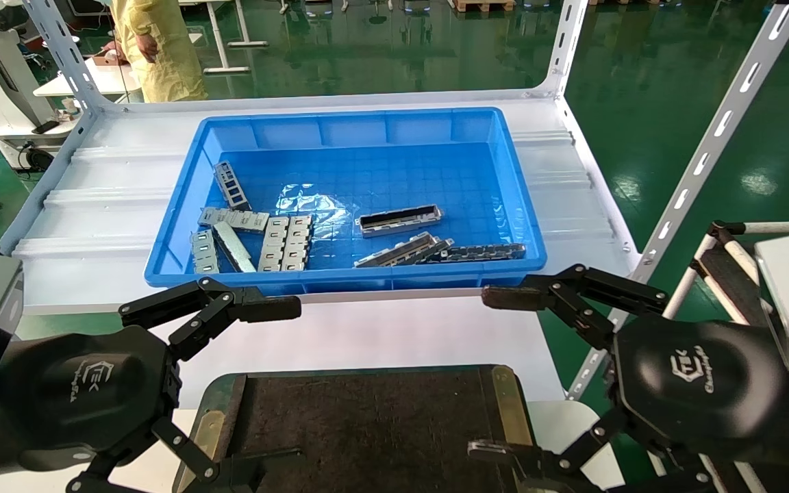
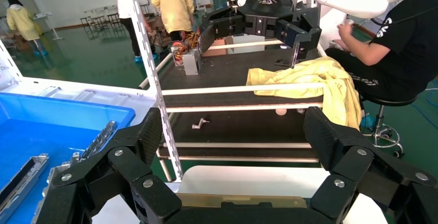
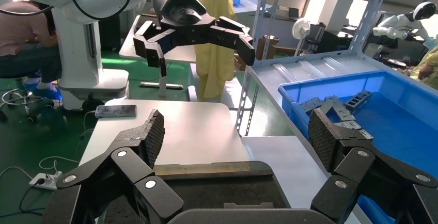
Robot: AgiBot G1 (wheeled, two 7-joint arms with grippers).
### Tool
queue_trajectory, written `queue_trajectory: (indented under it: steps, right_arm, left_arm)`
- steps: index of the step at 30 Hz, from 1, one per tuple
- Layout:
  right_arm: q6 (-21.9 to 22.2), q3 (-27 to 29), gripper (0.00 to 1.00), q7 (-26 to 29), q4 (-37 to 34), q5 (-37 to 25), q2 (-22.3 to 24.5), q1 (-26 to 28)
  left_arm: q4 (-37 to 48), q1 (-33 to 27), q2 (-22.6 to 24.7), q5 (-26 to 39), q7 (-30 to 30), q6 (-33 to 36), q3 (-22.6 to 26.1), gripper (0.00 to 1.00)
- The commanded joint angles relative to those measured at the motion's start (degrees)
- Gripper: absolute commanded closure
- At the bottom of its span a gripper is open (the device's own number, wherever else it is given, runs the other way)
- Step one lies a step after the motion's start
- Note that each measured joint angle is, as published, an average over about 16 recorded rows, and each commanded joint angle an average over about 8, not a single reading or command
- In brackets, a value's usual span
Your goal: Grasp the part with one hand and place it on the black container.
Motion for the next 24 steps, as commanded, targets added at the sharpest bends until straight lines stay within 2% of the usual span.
queue_trajectory:
  steps: [1,24]
  right_arm:
    - [0.0,0.0,0.0,0.0,0.0,0.0,0.0,0.0]
    - [0.0,0.0,0.0,0.0,0.0,0.0,0.0,0.0]
  left_arm:
    - [0.0,0.0,0.0,0.0,0.0,0.0,0.0,0.0]
    - [0.0,0.0,0.1,0.0,0.0,-0.1,0.0,0.0]
